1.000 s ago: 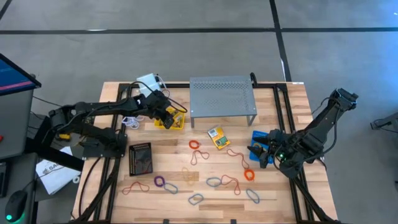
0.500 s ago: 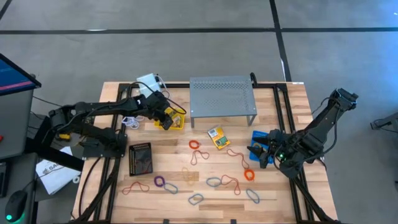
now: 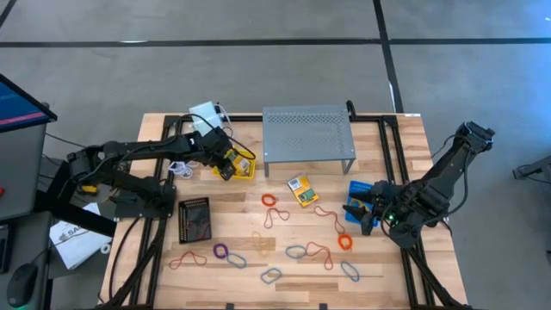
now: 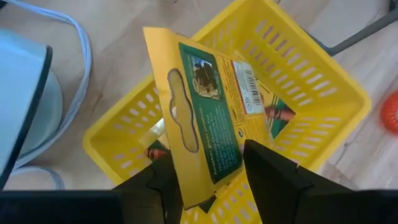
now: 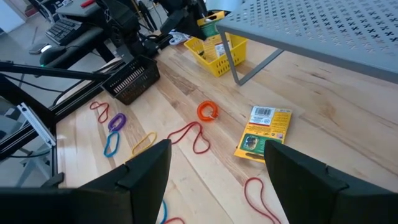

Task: Pick & Place Office Desk Supplies
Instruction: Put the crayon box into the yellow bin, then put the red rubber band into the black bin

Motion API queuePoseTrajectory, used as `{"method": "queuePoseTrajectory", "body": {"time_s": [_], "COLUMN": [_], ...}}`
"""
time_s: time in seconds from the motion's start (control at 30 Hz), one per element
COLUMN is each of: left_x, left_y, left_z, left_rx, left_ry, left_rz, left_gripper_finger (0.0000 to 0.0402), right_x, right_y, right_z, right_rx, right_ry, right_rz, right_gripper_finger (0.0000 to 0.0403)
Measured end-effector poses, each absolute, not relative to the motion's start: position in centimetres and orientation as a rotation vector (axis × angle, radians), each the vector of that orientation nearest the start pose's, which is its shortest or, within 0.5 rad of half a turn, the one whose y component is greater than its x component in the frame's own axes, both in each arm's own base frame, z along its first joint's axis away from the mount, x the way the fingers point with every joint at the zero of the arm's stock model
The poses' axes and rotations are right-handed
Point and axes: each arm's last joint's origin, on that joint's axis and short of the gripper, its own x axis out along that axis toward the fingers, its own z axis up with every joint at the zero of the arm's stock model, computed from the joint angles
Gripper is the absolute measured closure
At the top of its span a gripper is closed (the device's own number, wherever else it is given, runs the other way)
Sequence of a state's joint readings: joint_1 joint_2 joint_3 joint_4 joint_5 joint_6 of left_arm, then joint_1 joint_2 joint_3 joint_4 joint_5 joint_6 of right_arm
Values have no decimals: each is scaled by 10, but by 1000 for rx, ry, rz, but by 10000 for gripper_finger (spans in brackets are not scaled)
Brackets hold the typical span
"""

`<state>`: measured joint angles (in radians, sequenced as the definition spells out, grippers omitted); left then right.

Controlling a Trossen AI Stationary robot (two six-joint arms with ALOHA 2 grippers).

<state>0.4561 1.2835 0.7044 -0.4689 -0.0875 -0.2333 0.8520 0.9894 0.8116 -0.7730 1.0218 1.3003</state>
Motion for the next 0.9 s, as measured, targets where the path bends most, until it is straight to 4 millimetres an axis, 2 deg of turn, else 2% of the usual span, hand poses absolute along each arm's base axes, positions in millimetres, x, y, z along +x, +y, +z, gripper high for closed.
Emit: {"method": "queuePoseTrajectory", "body": {"time_s": [0.3, 0.5, 0.9], "left_x": [200, 196, 204], "left_y": [101, 99, 98], "left_z": [185, 183, 195], "left_rx": [-366, -336, -210], "left_ry": [1083, 1147, 1132], "left_rz": [584, 581, 501], "left_gripper_finger": [221, 217, 201], "right_x": [134, 134, 135], "right_y": [116, 116, 116], "right_z": [273, 273, 273], "right_rx": [504, 505, 514], "right_ry": [345, 345, 340], "right_rz": [-458, -458, -454], "right_gripper_finger": [148, 148, 148]}}
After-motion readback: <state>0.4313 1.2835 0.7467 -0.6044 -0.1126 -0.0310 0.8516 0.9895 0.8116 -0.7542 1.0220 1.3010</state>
